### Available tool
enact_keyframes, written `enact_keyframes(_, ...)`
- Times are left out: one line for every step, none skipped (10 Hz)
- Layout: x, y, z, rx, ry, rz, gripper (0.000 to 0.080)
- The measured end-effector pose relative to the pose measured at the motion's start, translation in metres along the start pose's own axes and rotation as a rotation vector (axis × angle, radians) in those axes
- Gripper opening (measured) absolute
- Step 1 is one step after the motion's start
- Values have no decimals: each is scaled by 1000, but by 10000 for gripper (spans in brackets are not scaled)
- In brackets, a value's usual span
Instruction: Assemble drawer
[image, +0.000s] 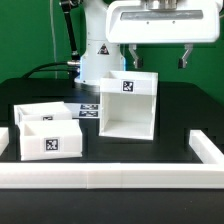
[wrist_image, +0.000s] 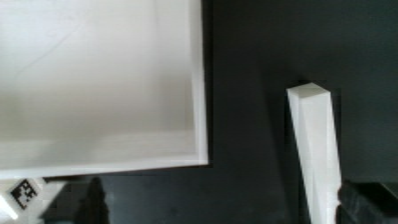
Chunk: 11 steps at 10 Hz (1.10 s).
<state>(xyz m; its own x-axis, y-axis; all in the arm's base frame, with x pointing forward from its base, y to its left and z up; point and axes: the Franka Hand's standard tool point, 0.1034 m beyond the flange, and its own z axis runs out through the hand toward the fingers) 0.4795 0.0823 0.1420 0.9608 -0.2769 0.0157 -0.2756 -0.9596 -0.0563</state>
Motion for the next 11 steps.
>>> enact_keyframes(-13,4,7,-4,-8,22,650)
enact_keyframes(-24,10,11,-12,-23,25,650)
enact_keyframes(-32,11,16,-13,-20,17,650)
enact_keyframes(-42,11,23,-12,-17,11,650)
enact_keyframes(-49,12,28,-18,-28,7,650)
enact_keyframes(-53,10,31,-19,-34,5,650)
enact_keyframes(-54,9,35,-18,-35,-5,650)
enact_keyframes(-56,10,40,-20,-44,-4,650)
enact_keyframes(-57,10,43,-20,-47,-4,650)
enact_keyframes(-57,9,45,-19,-46,-5,650)
enact_keyframes(-58,9,46,-19,-50,-6,521)
